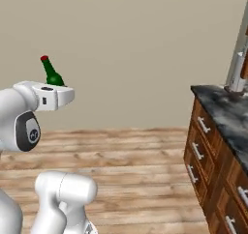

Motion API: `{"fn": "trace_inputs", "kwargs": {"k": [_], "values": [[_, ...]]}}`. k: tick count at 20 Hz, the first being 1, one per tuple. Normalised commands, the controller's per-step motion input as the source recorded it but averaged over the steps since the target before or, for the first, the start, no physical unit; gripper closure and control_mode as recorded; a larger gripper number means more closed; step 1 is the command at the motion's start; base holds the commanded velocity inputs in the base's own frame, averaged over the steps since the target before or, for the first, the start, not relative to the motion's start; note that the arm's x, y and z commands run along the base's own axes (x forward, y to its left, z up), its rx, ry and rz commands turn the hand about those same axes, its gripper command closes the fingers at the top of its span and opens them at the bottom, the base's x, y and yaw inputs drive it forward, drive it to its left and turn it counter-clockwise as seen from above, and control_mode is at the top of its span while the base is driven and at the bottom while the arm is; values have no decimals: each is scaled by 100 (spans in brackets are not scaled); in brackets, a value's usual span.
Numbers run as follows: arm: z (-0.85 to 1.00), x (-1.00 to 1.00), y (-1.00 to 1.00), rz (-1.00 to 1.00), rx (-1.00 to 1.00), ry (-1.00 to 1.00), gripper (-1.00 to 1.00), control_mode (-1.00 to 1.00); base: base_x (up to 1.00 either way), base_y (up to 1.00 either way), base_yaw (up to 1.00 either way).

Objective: Open the cabinet directly in front. Then move the beer and the mug to the dining counter with the candle on it.

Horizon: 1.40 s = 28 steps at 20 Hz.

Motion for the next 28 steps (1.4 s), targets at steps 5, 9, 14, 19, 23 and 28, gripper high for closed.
{"fn": "trace_inputs", "kwargs": {"k": [5,9,14,19,23,28], "values": [[0,0,0,0,0,0,100,100,-42,0,87],[0,0,0,0,0,0,100,100,-41,0,86],[0,0,0,0,0,0,100,100,-58,-9,79],[0,0,0,0,0,0,100,100,-53,-8,83],[0,0,0,0,0,0,100,100,-53,-8,83],[0,0,0,0,0,0,100,100,-55,-7,82]]}}
